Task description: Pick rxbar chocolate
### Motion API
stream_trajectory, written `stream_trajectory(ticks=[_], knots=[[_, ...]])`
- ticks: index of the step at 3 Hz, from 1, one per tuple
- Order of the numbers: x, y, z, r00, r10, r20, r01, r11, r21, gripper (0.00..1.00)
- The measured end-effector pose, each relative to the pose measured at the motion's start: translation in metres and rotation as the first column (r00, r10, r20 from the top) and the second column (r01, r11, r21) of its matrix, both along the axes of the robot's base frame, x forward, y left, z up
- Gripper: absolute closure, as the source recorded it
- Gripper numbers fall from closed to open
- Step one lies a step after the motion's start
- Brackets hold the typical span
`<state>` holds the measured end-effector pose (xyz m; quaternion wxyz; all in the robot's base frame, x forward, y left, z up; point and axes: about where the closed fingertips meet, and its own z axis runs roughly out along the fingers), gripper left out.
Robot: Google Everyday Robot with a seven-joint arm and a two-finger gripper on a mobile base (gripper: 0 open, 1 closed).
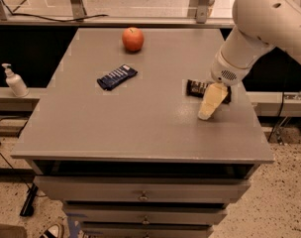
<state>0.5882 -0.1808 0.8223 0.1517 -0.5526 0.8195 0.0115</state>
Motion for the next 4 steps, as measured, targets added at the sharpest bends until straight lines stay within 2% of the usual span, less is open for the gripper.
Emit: stream_trajectory(ticks=[1, 3, 4], knots=[[0.011, 0.001, -0.01, 0.9981, -0.036, -0.049, 0.036, 0.999, 0.007, 0.41], [0.011, 0.001, 0.006, 0.9981, -0.036, -0.05, 0.036, 0.999, 0.007, 0.87], [0.011, 0.001, 0.008, 0.9981, -0.036, -0.05, 0.036, 0.999, 0.007, 1.0]])
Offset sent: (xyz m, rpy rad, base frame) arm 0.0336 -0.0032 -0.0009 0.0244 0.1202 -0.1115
